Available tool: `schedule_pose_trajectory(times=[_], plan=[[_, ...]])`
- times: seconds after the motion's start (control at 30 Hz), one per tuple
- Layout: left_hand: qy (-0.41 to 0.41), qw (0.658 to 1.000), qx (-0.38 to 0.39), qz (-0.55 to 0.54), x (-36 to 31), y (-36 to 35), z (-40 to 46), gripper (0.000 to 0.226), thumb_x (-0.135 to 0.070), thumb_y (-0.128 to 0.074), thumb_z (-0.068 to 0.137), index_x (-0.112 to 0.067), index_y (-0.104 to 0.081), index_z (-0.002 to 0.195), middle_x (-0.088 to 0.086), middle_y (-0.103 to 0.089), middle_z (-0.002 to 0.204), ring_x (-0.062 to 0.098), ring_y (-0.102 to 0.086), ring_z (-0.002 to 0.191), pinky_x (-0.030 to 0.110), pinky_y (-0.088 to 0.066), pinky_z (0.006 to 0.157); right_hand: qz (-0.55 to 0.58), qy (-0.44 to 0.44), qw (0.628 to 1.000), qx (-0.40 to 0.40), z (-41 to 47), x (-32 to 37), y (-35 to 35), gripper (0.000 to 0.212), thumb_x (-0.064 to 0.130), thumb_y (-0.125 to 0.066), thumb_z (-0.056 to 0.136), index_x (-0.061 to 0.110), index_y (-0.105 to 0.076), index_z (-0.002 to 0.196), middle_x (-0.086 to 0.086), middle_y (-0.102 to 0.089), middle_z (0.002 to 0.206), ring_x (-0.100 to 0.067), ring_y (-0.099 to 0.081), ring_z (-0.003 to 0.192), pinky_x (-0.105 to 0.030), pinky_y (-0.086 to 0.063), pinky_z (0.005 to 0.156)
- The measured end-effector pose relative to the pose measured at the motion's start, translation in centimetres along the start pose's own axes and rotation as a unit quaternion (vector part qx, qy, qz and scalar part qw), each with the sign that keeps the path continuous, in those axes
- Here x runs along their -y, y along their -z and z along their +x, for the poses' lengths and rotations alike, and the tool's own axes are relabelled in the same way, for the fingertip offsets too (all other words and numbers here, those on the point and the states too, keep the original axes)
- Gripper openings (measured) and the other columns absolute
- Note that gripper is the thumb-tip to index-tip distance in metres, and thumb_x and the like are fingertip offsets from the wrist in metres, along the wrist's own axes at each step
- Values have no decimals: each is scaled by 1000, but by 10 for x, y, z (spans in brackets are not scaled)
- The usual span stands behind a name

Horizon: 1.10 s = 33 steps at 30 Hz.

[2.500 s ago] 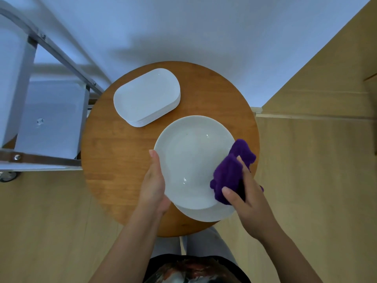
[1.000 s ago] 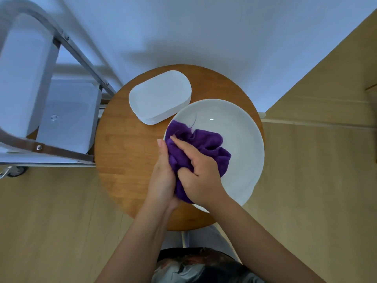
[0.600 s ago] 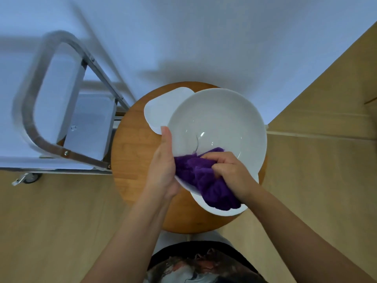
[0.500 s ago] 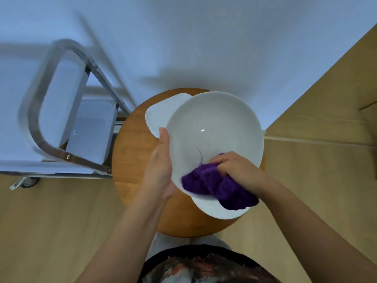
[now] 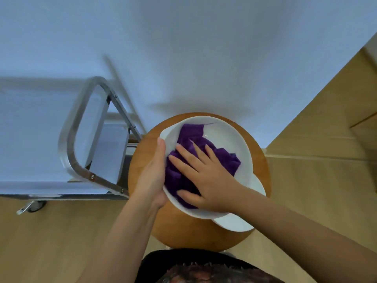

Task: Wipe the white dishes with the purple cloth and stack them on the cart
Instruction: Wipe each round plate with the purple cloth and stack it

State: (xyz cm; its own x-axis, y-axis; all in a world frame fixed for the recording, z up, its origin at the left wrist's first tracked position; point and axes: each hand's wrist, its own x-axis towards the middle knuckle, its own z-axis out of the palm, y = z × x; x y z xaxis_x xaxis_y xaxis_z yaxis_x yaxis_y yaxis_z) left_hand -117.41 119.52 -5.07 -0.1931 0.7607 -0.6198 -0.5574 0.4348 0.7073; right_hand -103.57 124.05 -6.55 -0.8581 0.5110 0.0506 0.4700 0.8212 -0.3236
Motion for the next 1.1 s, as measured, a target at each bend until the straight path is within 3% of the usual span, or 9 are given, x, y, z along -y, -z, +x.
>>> schedule_pose_trajectory(times=[0.1, 0.23, 0.4, 0.53, 0.67, 0.77, 0.93, 1.0, 1.1], plan=[[-13, 1000, 12, 3, -3, 5, -6, 67, -70, -49, 71, -27, -63, 121, 7, -70, 112, 24, -66, 106, 42, -56, 84, -60, 87, 993, -46, 17, -7, 6, 62, 49, -47, 87, 18, -43, 140, -11, -37, 148, -37, -33, 136, -56, -15, 111], [-38, 999, 16, 5, -15, 7, -10, 73, -71, -53, 65, -26, -61, 122, 7, -70, 112, 25, -66, 105, 42, -57, 80, -91, 109, 982, -120, 34, -7, 13, 62, 52, -48, 82, 20, -51, 134, -14, -43, 143, -38, -39, 131, -62, -17, 106], [-77, 996, 18, -31, -25, 15, -12, 78, -70, -51, 65, -21, -58, 125, 11, -70, 113, 28, -68, 99, 39, -57, 70, -95, -35, 981, -162, 36, -16, 25, 71, 59, -43, 80, 21, -44, 139, -16, -32, 150, -38, -29, 137, -60, -6, 109], [-125, 990, -37, -58, -27, 15, -12, 57, -71, -47, 76, -26, -65, 106, 2, -75, 90, 21, -73, 79, 32, -57, 53, -87, -188, 958, -197, 36, -3, 23, 80, 66, -35, 79, 21, -32, 145, -18, -23, 153, -41, -21, 139, -61, -4, 109], [-169, 981, -63, -64, -28, 3, -11, 52, -67, -41, 86, -26, -67, 104, -3, -75, 92, 14, -72, 84, 26, -57, 60, 28, -363, 909, -202, 43, 36, 1, 89, 83, -18, 70, 41, 8, 144, -14, 4, 157, -37, 4, 143, -56, 18, 106], [-167, 978, -87, -94, -27, 1, -12, 52, -68, -46, 82, -25, -66, 104, -2, -75, 95, 15, -72, 86, 35, -60, 71, 66, -383, 903, -183, 44, 58, -11, 82, 81, -16, 73, 45, 15, 141, -13, 9, 157, -38, 8, 142, -56, 13, 108], [-175, 969, -90, -150, -32, 5, -10, 41, -61, -50, 86, -22, -61, 95, 0, -75, 78, 20, -73, 76, 37, -59, 60, 69, -299, 944, -117, 30, 74, -8, 59, 52, -24, 86, 43, -16, 144, -13, -2, 158, -39, -6, 142, -55, -3, 111], [-183, 970, -92, -134, -36, 7, -9, 41, -63, -48, 87, -24, -61, 91, -2, -75, 75, 18, -73, 72, 34, -58, 56, 78, -259, 956, -113, 21, 78, -5, 55, 45, -25, 86, 37, -34, 140, -12, -17, 156, -38, -18, 140, -53, -10, 111], [-189, 971, -98, -110, -40, 11, -7, 43, -65, -45, 87, -26, -61, 91, -7, -75, 75, 14, -73, 73, 30, -58, 56, 62, -196, 968, -142, 8, 78, -1, 42, 36, -46, 81, 23, -59, 119, -10, -50, 138, -34, -47, 124, -49, -31, 103]])
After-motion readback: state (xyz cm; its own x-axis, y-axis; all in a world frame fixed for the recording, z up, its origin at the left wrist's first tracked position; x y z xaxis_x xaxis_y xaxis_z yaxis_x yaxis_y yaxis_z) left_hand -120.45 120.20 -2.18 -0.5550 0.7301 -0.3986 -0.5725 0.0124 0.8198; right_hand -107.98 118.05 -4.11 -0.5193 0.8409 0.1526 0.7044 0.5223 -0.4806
